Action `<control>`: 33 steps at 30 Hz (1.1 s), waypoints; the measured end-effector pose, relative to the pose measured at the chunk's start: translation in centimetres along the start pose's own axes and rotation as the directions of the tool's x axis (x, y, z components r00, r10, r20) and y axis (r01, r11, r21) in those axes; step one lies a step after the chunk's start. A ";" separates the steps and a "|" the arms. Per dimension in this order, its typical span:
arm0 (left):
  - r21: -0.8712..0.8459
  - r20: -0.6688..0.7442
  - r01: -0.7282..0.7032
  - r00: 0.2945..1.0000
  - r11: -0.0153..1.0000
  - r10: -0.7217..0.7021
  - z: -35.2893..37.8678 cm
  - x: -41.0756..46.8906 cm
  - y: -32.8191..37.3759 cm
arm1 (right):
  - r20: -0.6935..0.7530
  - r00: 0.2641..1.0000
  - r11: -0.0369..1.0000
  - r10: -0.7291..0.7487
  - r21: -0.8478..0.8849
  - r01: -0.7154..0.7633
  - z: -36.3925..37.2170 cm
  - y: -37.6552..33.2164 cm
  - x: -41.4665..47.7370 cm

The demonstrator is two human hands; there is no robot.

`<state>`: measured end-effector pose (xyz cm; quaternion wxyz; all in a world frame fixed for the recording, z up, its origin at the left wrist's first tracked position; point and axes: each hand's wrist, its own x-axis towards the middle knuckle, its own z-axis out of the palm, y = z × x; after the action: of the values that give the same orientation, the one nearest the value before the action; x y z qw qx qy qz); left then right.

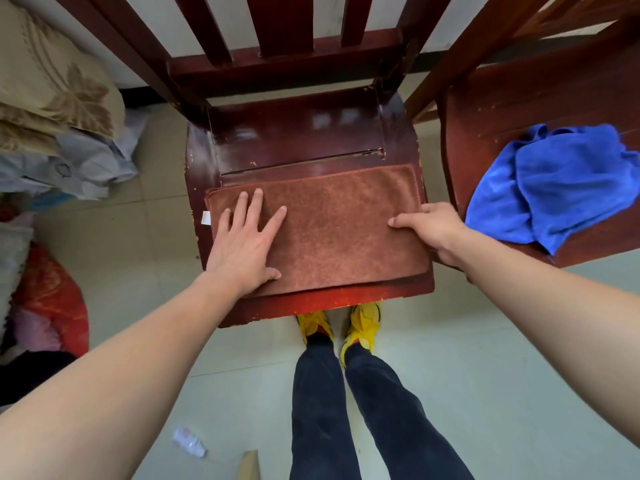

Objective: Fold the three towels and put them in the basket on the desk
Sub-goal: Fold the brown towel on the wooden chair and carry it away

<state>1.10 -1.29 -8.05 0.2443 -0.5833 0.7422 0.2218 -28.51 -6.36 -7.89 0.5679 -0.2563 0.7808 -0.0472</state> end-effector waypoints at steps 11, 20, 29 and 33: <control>-0.322 -0.132 0.143 0.972 0.936 -0.194 -2.4 -2.6 -0.5 | 0.102 0.941 0.943 -0.323 -0.046 0.329 -2.5 -5.8 -8.1; -0.518 -0.073 0.265 0.934 0.813 -0.351 -0.8 -6.3 -6.1 | 0.104 0.854 0.697 -0.510 -0.532 0.481 11.9 -4.4 -9.3; -0.585 -0.116 0.221 0.929 0.780 -0.351 -0.1 -5.6 -5.8 | 0.211 0.883 0.745 -0.420 -0.475 0.468 14.5 -2.2 -7.3; -0.587 -0.280 0.010 0.936 0.809 -0.215 -3.2 -2.6 -2.5 | -0.087 0.915 0.905 -0.394 -0.209 0.370 12.0 -1.7 -7.1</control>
<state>3.70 -1.81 -4.00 -0.0600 -0.7019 0.6339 0.3192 -15.36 -2.01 -5.30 0.4699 -0.4533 0.7509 -0.0998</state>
